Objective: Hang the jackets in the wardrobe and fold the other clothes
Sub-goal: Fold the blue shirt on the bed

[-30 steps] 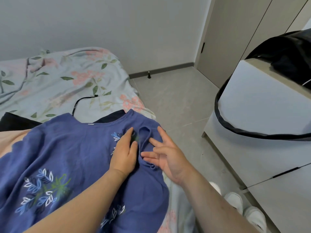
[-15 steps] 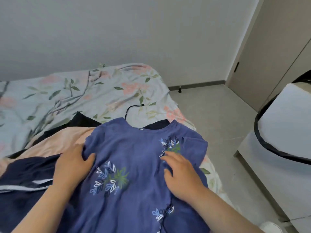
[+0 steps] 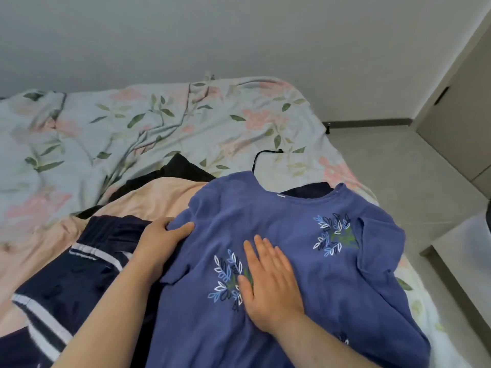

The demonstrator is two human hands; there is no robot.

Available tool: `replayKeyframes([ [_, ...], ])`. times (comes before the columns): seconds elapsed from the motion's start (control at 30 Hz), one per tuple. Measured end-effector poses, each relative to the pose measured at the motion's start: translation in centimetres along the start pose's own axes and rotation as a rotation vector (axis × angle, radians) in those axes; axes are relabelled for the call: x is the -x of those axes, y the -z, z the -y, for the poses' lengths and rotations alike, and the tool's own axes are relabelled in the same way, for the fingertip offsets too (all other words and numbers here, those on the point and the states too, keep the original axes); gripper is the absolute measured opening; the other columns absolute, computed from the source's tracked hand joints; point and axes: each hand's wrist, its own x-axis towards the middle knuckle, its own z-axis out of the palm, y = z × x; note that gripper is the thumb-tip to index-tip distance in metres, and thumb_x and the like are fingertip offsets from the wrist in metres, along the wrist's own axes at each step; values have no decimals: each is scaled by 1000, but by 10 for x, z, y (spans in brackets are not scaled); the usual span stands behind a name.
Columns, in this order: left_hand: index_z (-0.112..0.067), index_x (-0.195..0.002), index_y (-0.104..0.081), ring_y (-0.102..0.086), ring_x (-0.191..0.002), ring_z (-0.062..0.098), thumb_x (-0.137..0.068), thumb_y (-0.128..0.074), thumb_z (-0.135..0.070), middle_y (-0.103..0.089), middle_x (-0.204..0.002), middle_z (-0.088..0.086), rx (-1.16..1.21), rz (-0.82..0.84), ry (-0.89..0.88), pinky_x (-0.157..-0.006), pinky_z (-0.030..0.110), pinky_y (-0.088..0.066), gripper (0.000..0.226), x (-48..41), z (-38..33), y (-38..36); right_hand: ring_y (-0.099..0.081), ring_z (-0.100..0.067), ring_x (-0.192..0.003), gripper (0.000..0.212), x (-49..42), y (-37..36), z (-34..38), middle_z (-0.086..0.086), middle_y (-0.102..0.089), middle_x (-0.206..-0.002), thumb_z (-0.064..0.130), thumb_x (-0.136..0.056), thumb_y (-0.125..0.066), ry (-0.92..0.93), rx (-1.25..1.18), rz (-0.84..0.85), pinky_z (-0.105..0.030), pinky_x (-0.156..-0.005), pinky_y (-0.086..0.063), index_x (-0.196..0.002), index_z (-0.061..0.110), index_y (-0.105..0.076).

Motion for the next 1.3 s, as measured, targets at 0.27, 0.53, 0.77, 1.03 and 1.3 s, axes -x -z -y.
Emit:
replayKeyframes([
  [0.27,0,-87,-59,-56,-68,27,-69,-71,-11,-59,-79,17,204,296,122,-61,39,-46,24,-3,-6,24,-35,-24,-144,65,0,-4,0,-9,-37,-156,48,-93,-35,-10,12,-13,-38,-114,-16,-149,15,-41],
  [0.53,-10,-83,-59,-59,-54,14,-98,-45,-7,-59,-59,5,817,-20,298,-50,21,-52,21,-9,-21,41,-41,-25,-141,64,2,-4,-1,-9,-42,-152,46,-91,-38,-2,1,-53,-37,-113,-20,-145,14,-47],
  [0.77,-8,-92,-69,-66,-79,25,-86,-74,-25,-69,-84,9,397,-18,305,-64,35,-53,19,7,-4,30,-51,-26,-133,62,2,-2,0,-10,-52,-145,45,-88,-40,-6,1,-78,-36,-109,-25,-138,12,-56],
  [1.03,-12,-101,-68,-70,-85,28,-84,-66,-10,-74,-92,12,482,-222,317,-72,37,-56,17,-7,-2,4,0,-14,-152,71,-8,-6,-7,0,-4,-166,56,-95,-20,13,-53,100,-26,-119,12,-158,26,-10],
  [1.3,-14,-67,-42,-40,-60,13,-74,-54,-5,-46,-64,2,62,-431,-282,-52,29,-33,16,32,-40,-12,-18,0,-146,62,1,55,-25,18,-21,-160,51,-97,-44,-152,-527,175,-18,-114,-16,-154,35,-24],
])
